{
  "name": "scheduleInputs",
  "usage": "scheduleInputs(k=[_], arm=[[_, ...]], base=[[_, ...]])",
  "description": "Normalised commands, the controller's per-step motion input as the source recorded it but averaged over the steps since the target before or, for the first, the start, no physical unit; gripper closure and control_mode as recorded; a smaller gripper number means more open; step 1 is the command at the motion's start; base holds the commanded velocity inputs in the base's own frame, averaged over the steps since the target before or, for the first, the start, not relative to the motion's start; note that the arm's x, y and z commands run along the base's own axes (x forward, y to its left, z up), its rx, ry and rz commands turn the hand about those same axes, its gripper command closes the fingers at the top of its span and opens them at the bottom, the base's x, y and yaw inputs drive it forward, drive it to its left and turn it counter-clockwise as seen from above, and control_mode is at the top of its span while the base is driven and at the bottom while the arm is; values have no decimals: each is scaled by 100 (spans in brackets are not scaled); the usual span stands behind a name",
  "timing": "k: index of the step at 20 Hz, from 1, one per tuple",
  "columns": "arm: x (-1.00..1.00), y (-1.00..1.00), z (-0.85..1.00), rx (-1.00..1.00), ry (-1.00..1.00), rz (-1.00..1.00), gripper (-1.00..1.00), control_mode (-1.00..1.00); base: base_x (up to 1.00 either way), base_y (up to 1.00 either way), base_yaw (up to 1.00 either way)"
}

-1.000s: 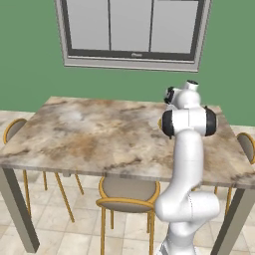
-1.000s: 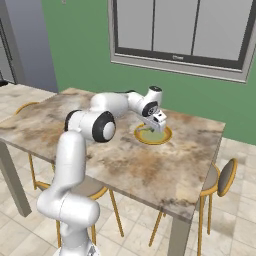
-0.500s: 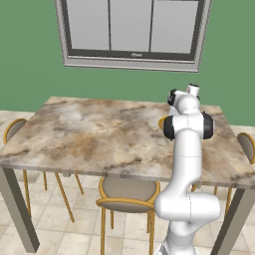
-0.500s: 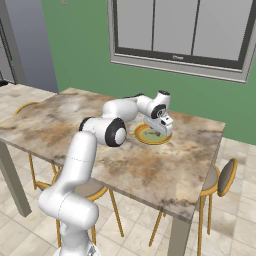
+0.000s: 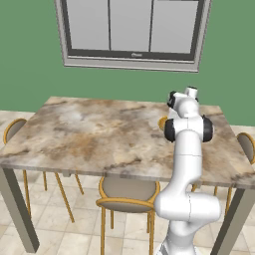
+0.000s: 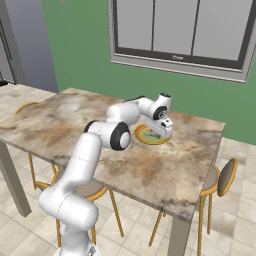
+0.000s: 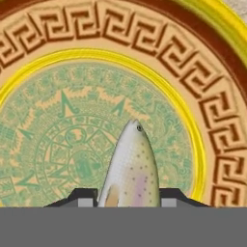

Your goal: Take the fish from the fridge and place it on the digital scale on the counter by the fridge. Wait a few seconds for a reading, then move it to the plate on the dining counter.

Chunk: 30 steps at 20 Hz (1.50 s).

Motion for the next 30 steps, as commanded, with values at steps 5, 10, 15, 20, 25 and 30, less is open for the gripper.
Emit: scheduleInputs(k=[5,10,15,20,25,30], arm=[[-5,25,-6,0,0,0,-100,-100],[-5,5,0,0,-1,0,-100,-100],[-53,10,30,0,-14,0,-100,-100],[-95,31,99,0,-33,0,-100,-100],[-86,52,100,-3,-25,0,-100,-100],[-96,56,99,-7,-12,0,-100,-100]], base=[[0,0,0],[0,0,0],[0,0,0],[0,0,0],[0,0,0],[0,0,0]])
